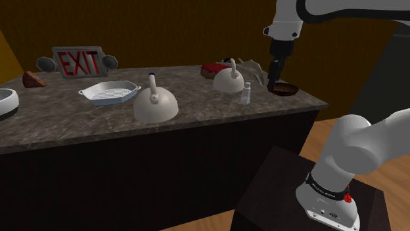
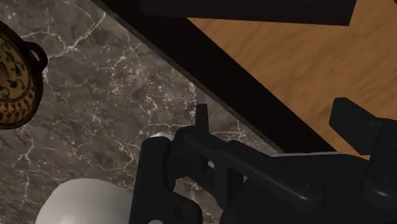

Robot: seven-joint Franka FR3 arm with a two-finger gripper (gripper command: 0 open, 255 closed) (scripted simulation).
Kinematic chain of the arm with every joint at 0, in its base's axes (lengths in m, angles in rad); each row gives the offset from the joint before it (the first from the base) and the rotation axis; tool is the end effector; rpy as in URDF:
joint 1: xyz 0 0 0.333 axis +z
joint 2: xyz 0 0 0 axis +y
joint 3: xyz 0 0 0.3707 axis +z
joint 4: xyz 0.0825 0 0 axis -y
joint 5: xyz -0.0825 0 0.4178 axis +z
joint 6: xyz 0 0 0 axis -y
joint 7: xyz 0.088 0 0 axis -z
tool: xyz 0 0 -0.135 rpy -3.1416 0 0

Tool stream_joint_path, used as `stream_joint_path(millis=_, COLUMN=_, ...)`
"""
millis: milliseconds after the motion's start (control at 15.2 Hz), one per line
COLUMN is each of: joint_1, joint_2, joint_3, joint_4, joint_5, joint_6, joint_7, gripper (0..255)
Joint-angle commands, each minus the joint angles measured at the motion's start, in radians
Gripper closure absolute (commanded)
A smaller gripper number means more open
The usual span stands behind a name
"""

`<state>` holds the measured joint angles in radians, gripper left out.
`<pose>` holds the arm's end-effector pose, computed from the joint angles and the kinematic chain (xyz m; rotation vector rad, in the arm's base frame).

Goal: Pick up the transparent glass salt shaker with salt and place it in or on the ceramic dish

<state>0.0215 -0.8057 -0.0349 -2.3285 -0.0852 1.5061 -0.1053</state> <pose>0.2889 -0.0198 0.6153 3.0788 0.1511 -0.0312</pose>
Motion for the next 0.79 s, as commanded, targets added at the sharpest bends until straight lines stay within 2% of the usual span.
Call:
stream_joint_path(millis=0, joint_1=0.0, joint_2=0.0, joint_3=0.0, joint_4=0.0, joint_5=0.0, joint_6=0.0, joint_7=0.0, gripper=0)
stream_joint_path(millis=396, joint_1=-0.007, joint_2=0.182, joint_3=-0.133, joint_4=0.084, joint_5=-0.011, joint_6=0.109, joint_7=-0.136, gripper=0)
stream_joint_path(millis=726, joint_1=0.0, joint_2=0.359, joint_3=-0.238, joint_4=0.193, joint_5=0.02, joint_6=0.176, joint_7=-0.259, gripper=0)
